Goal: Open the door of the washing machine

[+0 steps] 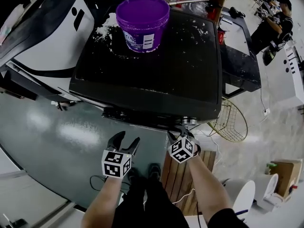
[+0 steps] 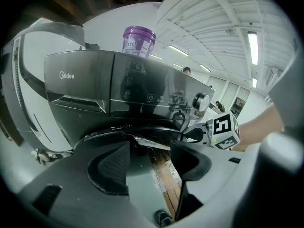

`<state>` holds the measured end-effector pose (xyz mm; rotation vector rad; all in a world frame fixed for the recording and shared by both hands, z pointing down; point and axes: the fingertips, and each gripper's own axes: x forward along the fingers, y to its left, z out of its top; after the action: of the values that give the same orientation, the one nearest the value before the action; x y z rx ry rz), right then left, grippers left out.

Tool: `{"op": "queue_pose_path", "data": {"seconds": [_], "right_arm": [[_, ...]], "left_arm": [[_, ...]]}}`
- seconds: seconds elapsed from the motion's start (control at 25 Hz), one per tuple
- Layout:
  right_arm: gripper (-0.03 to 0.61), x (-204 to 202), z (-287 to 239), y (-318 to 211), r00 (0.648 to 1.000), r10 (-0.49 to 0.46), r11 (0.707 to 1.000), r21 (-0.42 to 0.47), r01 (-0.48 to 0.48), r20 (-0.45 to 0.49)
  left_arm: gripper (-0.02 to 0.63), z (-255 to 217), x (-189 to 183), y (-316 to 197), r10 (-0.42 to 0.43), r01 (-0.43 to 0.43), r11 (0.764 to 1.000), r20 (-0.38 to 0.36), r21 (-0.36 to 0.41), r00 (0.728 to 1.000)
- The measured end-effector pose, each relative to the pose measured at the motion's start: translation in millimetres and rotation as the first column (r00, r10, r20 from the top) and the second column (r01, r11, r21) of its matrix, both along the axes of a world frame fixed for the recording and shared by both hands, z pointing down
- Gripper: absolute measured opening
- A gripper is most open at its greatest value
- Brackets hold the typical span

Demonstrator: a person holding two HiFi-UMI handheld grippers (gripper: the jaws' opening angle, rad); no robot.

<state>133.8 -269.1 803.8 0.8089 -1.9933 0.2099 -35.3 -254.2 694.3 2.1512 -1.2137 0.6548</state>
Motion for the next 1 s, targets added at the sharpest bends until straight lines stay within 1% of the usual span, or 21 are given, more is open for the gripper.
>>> {"op": "queue_pose_path", "data": {"seconds": [0.2,0.28,0.32,0.4,0.44,0.48,0.56,0.72,0.8,0.92,1.0], "right_arm": [[0.137,3.3,-1.3,0.7,1.000,0.026,1.000,0.010,-0.026,-0.005],[0.133,2.6,-2.2,8.2,1.000,0.010,1.000,-0.011,-0.010,0.002],[0.129,-1.7,-1.3,21.7,1.000,-0.016,0.999,-0.042,0.017,0.025],[0.106,-18.6,3.8,67.1,0.992,-0.084,0.990,-0.104,0.094,0.096],[0.109,-27.9,5.8,89.2,0.988,-0.103,0.987,-0.111,0.116,0.119],[0.110,-35.2,6.2,104.9,0.987,-0.106,0.987,-0.106,0.119,0.124],[0.109,-42.7,5.6,119.8,0.992,-0.068,0.992,-0.094,0.079,0.106],[0.095,-45.9,4.2,128.4,0.997,0.037,0.994,-0.103,-0.030,0.072],[0.095,-49.2,2.6,134.6,0.995,0.066,0.992,-0.108,-0.057,0.080],[0.091,-56.8,-2.2,147.6,0.989,0.089,0.990,-0.117,-0.075,0.116],[0.087,-60.1,-4.2,161.9,0.985,0.103,0.987,-0.139,-0.083,0.140]], "left_arm": [[0.282,1.3,1.6,15.0,0.003,-0.003,1.000,-0.014,-0.008,1.000],[0.282,3.9,-1.8,22.8,0.002,-0.003,1.000,-0.021,-0.015,1.000],[0.282,5.2,-5.2,26.4,-0.002,0.001,1.000,-0.024,-0.019,1.000],[0.282,7.3,-14.2,32.6,-0.011,0.010,1.000,-0.028,-0.027,1.000],[0.282,8.0,-17.9,35.7,-0.012,0.011,0.999,-0.031,-0.032,0.999],[0.282,8.4,-20.2,39.1,-0.013,0.011,0.999,-0.036,-0.037,0.999],[0.282,7.9,-23.3,47.7,-0.013,0.011,0.999,-0.044,-0.045,0.999],[0.282,6.0,-29.4,62.7,-0.024,0.020,0.998,-0.056,-0.059,0.998],[0.287,6.5,-28.3,67.5,-0.026,0.020,0.997,-0.074,-0.071,0.997],[0.319,9.3,-21.0,72.8,-0.020,0.010,0.995,-0.103,-0.099,0.994],[0.337,11.7,-15.2,77.0,-0.013,0.001,0.993,-0.110,-0.115,0.994]]}}
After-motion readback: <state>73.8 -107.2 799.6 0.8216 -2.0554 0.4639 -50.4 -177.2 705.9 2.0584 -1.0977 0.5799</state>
